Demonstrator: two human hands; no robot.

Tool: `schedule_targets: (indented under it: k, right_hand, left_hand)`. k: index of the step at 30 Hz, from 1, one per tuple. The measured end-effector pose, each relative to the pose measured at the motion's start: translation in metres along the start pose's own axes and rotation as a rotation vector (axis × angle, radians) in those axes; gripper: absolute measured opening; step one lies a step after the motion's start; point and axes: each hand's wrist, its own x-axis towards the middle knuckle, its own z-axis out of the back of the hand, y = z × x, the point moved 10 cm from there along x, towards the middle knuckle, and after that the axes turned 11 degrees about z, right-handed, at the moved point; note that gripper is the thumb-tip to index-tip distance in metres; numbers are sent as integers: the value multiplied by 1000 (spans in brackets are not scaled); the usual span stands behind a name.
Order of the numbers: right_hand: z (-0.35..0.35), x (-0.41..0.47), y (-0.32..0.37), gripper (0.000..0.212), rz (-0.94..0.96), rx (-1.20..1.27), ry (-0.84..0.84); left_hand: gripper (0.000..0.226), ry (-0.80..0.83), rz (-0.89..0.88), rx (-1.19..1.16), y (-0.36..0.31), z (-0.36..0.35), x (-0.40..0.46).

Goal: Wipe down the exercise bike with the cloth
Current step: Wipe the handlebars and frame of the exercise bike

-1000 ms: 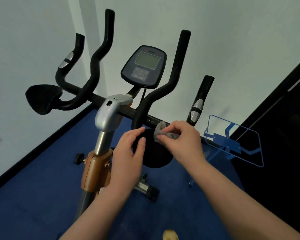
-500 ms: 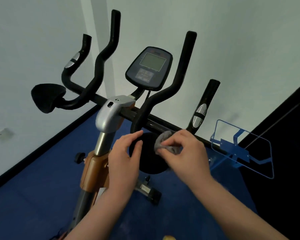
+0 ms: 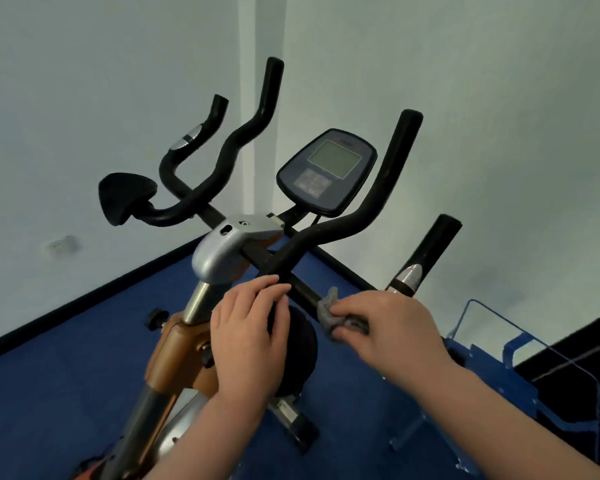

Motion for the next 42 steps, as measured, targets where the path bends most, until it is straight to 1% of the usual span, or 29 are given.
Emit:
schedule_targets:
  k: [2, 4, 8, 11, 13, 16, 19, 21, 24, 26, 29, 31, 35, 38, 40, 42]
  right_hand:
    - [-3, 8, -2, 27, -6, -18, -38]
    - [-13, 30, 4, 29, 14, -31, -29]
    - [-32, 64, 1, 31, -57, 93, 90]
    - [-28, 47, -1, 30, -8, 10, 104]
    - [-23, 37, -4, 29, -27, -2, 74]
    - [-30, 63, 3, 31, -89, -35, 92]
    - [-37, 79, 9, 32, -138, 5, 91]
    - [-34, 64, 7, 28, -123, -3, 78]
    - [-21, 36, 0, 23, -111, -52, -13]
    - [-23, 43, -3, 25, -159, -16, -30]
    - [-33, 68, -5, 26, -249, 153, -26]
    - [-35, 70, -4, 26, -264, 203, -29]
    - [-25, 26, -3, 31, -215, 23, -11]
    - [-12, 9, -3, 24, -208, 27, -113]
    - [-17, 28, 1, 24, -230, 30, -100]
    - [-25, 47, 3, 26, -251, 90, -94]
  left_hand:
    - [20, -43, 51, -23, 7, 2, 1]
    - [23, -79, 118, -33, 15, 4, 2]
    - [29, -86, 229, -76, 24, 4, -2]
    - [30, -79, 235, -83, 25, 3, -3]
    - [29, -79, 219, -97, 26, 3, 0]
    - [28, -71, 178, -84, 23, 3, 2]
    - [27, -48, 143, -87, 20, 2, 1]
    - [25, -32, 109, -119, 20, 2, -1]
    - [23, -3, 69, -176, 21, 2, -1]
    - [23, 17, 53, -203, 22, 1, -1]
    - [23, 49, 28, -256, 19, 1, 1]
    - [23, 79, 9, -278, 18, 1, 1]
    - [21, 154, -74, -315, 17, 1, 4]
    - [21, 204, -150, -321, 12, -3, 10]
    - [20, 201, -159, -337, 9, -5, 12]
    - [19, 180, -161, -361, 9, -4, 9]
